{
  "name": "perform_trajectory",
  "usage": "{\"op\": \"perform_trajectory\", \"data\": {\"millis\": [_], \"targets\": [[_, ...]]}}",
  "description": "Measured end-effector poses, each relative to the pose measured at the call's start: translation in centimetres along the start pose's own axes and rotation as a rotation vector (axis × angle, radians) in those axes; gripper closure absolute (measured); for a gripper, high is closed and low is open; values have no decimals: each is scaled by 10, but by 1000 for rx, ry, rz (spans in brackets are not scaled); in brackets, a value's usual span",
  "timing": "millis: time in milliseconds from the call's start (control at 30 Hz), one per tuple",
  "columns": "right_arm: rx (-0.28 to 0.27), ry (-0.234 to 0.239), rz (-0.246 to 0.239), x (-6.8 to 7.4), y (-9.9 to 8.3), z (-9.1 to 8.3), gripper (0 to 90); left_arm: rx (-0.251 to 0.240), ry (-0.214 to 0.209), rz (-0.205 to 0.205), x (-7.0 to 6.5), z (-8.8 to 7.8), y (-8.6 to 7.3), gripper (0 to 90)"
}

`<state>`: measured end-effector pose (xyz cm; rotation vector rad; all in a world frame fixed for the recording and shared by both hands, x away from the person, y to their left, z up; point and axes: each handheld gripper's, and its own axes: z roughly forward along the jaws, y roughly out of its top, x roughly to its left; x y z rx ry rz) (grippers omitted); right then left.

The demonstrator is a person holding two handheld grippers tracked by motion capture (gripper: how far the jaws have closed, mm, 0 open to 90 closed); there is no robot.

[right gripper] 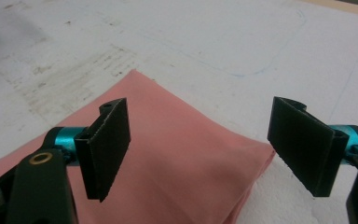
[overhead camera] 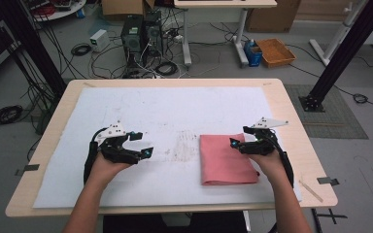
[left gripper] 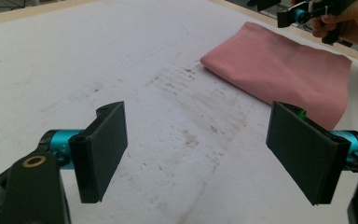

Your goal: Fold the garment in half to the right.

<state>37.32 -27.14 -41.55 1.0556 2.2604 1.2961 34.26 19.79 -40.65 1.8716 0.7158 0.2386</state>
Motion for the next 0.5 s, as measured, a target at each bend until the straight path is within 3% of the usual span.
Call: {"op": "perform_trajectory", "data": {"millis": [500], "targets": [[-3,2,8,-2,0,0,209,22,-2,-1,-1,5,0,205]]}}
